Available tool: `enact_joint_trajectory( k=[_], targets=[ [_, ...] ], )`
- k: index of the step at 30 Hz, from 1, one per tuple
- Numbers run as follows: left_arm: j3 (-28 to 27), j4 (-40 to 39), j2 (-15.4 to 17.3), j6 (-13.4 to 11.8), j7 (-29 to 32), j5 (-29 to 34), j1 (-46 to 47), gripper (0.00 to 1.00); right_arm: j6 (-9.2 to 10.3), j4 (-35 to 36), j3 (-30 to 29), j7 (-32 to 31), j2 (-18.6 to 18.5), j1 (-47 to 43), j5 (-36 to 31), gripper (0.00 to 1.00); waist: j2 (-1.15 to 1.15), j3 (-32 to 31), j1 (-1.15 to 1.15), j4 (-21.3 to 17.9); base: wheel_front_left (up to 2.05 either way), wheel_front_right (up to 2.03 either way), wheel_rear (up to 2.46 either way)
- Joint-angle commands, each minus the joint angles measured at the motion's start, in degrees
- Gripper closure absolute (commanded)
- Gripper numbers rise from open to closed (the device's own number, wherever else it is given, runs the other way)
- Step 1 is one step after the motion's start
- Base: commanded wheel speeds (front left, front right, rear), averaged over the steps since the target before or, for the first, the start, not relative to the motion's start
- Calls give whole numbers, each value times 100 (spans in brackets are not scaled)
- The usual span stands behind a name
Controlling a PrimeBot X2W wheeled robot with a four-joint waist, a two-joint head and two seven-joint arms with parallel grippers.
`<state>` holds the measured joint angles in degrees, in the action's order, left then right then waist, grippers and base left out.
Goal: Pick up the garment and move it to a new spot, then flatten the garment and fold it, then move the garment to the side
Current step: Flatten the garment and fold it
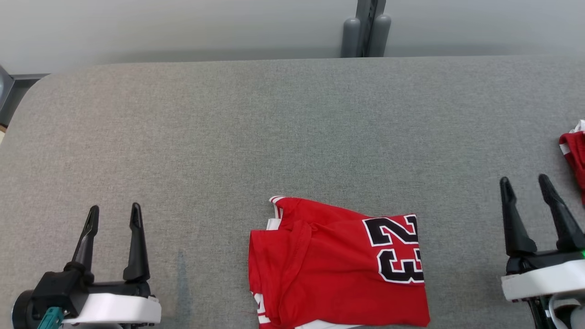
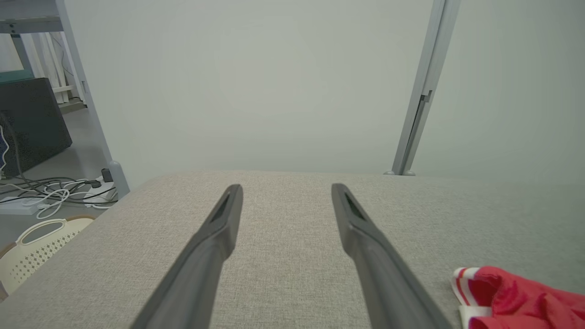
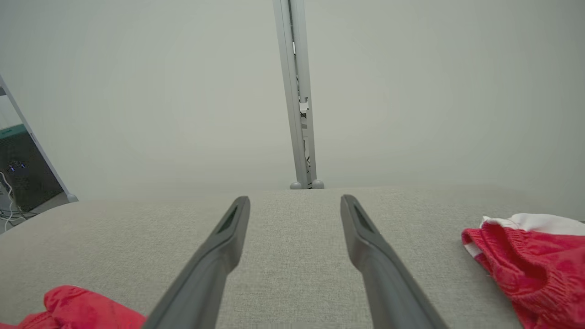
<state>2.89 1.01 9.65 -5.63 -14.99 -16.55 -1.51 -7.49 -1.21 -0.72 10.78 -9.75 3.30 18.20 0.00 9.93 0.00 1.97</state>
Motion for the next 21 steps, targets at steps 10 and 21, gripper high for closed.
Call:
enact_joint_trajectory(
  k=[10, 21],
  targets=[
    [-68, -109, 185, -153, 143, 70, -393, 0, 0, -12, -77, -326, 19, -333, -298, 0, 0, -440, 0, -154, 0, 0, 0],
    [-107, -306, 276, -248, 367, -13, -1050, 0, 0, -131, 169, -535, -166, -647, -260, 0, 0, -1082, 0, -329, 0, 0, 0]
  ],
)
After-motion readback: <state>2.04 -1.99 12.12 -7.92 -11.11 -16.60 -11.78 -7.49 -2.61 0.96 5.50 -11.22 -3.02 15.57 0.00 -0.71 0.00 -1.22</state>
